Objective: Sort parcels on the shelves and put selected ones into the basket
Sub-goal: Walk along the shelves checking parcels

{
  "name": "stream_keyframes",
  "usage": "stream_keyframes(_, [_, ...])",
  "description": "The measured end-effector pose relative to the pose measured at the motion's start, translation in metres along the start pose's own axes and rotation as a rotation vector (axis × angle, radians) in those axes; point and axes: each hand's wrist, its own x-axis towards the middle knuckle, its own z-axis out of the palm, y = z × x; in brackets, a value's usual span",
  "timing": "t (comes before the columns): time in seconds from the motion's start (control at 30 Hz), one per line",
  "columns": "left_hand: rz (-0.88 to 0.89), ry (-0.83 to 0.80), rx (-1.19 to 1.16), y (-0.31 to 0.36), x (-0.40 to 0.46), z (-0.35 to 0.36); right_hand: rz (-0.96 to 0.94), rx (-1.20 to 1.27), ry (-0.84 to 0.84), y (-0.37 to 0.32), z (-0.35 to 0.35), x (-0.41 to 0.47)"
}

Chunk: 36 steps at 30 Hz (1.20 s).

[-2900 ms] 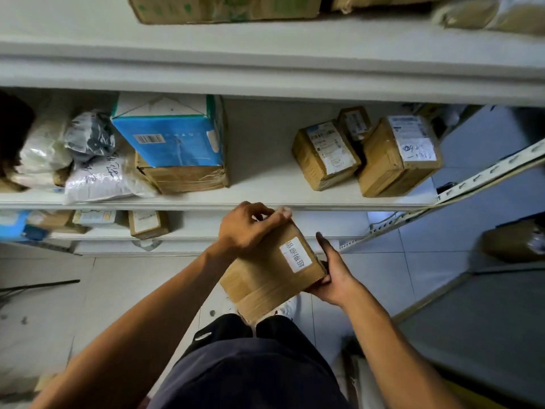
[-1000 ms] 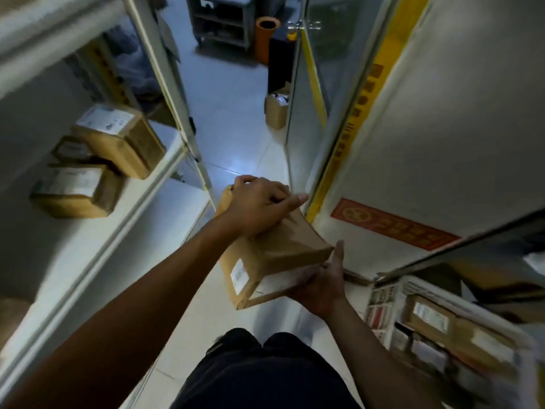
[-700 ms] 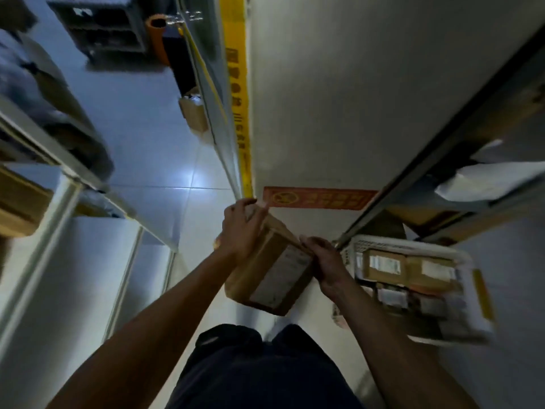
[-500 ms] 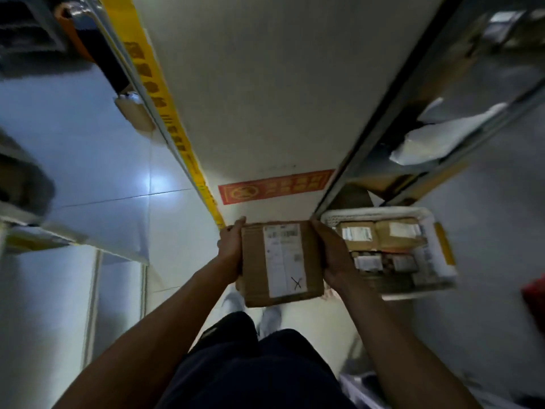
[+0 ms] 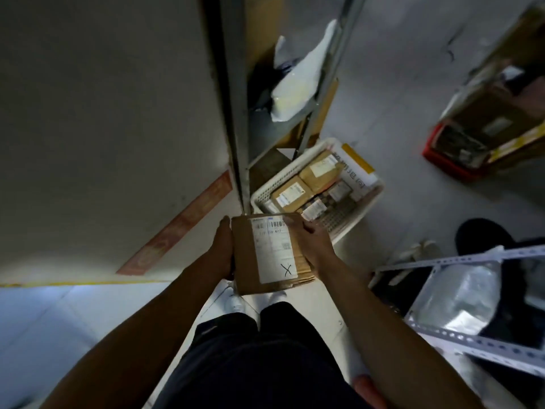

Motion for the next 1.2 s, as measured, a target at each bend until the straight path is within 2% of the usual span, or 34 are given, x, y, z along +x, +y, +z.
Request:
stream_keyframes(0.17, [-0.052,-0.072,0.244,0.022,0.033,0.056,0.083,0.030,0.222,0.021,-0.028,0.027])
stream_keyframes(0.3, [0.010,-0.169,0.434,0.036,0.061,0.112,0.158,0.078,0.323,0.032,-0.061,0.064])
stream_keyframes(0.4, [0.150,-0.103,0.715,0.048,0.084,0.151,0.210,0.122,0.396,0.022,-0.094,0.091])
stream_keyframes(0.47, [0.255,-0.104,0.806,0.053,0.103,0.177,0.262,0.147,0.422,0.016,-0.122,0.119])
stream_keyframes(0.7, [0.298,-0.012,0.850,0.066,0.200,0.274,0.313,0.168,0.450,0.016,-0.200,0.223])
stream_keyframes(0.87, [0.320,-0.157,0.924,0.071,0.294,0.340,0.384,0.162,0.451,0.042,-0.232,0.315])
stream_keyframes(1.0, [0.148,-0.222,0.904,0.061,0.396,0.383,0.371,0.258,0.520,0.085,-0.244,0.403])
stream_keyframes(1.1, [0.215,-0.295,0.889,0.045,0.474,0.403,0.303,0.317,0.571,0.119,-0.254,0.475])
stream_keyframes(1.2, [0.214,-0.306,0.887,0.030,0.547,0.411,0.260,0.125,0.619,0.151,-0.261,0.536])
